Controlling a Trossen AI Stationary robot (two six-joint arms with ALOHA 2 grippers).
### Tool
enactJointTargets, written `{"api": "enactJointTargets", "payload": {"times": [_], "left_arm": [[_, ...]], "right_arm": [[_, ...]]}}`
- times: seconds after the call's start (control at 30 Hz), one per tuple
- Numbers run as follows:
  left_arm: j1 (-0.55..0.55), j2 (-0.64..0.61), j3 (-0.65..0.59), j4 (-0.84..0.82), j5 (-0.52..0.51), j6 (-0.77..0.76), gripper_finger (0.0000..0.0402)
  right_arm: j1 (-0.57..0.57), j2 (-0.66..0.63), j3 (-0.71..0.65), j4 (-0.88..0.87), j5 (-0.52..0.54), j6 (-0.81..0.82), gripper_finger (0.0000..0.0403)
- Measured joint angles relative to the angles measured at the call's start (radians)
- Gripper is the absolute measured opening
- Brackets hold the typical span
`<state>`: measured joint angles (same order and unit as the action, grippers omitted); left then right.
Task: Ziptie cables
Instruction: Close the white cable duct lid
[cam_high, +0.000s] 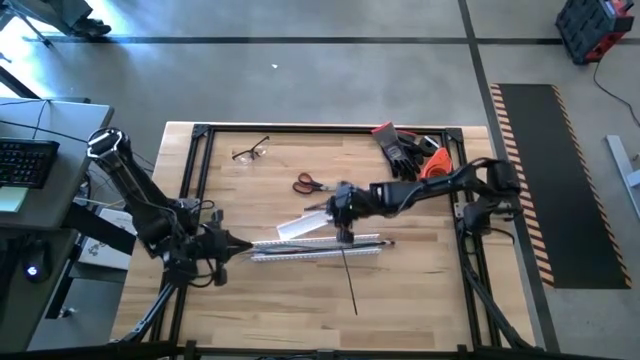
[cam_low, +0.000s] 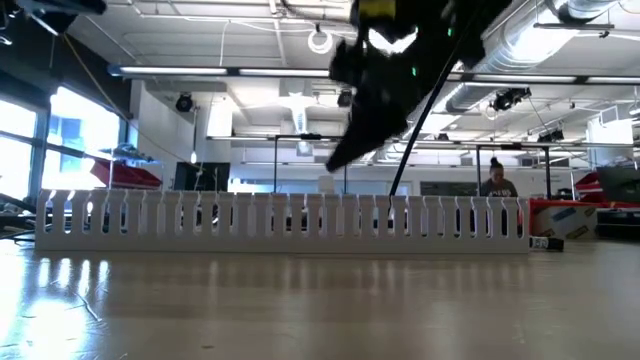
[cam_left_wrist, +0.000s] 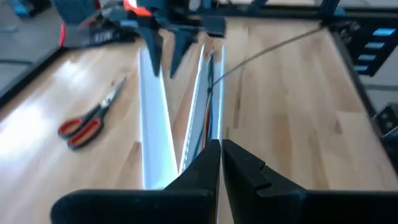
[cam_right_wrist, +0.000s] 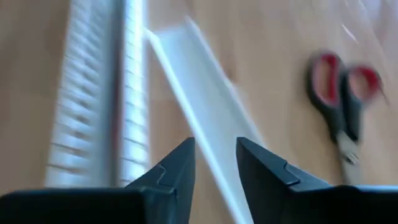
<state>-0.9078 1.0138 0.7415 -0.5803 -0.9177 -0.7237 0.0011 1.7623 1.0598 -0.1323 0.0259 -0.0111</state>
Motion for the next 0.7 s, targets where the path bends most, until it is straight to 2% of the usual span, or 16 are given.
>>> {"api": "enactJointTargets", "payload": {"times": [0.1, 0.17, 0.3, 0.43, 0.53, 0.6, 0.7], "left_arm": [[0.047, 0.011, -0.049, 0.011, 0.041, -0.055, 0.0000], [0.097, 0.007, -0.096, 0.060, 0.108, -0.057, 0.0000], [0.234, -0.012, -0.211, 0.282, 0.268, 0.083, 0.0000], [0.387, -0.014, -0.317, 0.534, 0.447, 0.237, 0.0000], [0.497, -0.009, -0.371, 0.663, 0.557, 0.324, 0.0000], [0.552, -0.002, -0.390, 0.711, 0.576, 0.369, 0.0000], [0.613, 0.024, -0.401, 0.747, 0.536, 0.444, 0.0001]], "right_arm": [[-0.089, 0.009, -0.055, -0.001, -0.013, -0.041, 0.0109], [-0.147, 0.016, -0.077, 0.020, -0.060, -0.076, 0.0107], [-0.239, 0.055, -0.093, 0.025, -0.160, -0.158, 0.0103], [-0.278, 0.106, -0.093, 0.027, -0.266, -0.260, 0.0101], [-0.275, 0.134, -0.090, 0.033, -0.267, -0.302, 0.0095], [-0.270, 0.148, -0.088, 0.036, -0.261, -0.304, 0.0076], [-0.256, 0.150, -0.088, 0.036, -0.240, -0.304, 0.0022]]}}
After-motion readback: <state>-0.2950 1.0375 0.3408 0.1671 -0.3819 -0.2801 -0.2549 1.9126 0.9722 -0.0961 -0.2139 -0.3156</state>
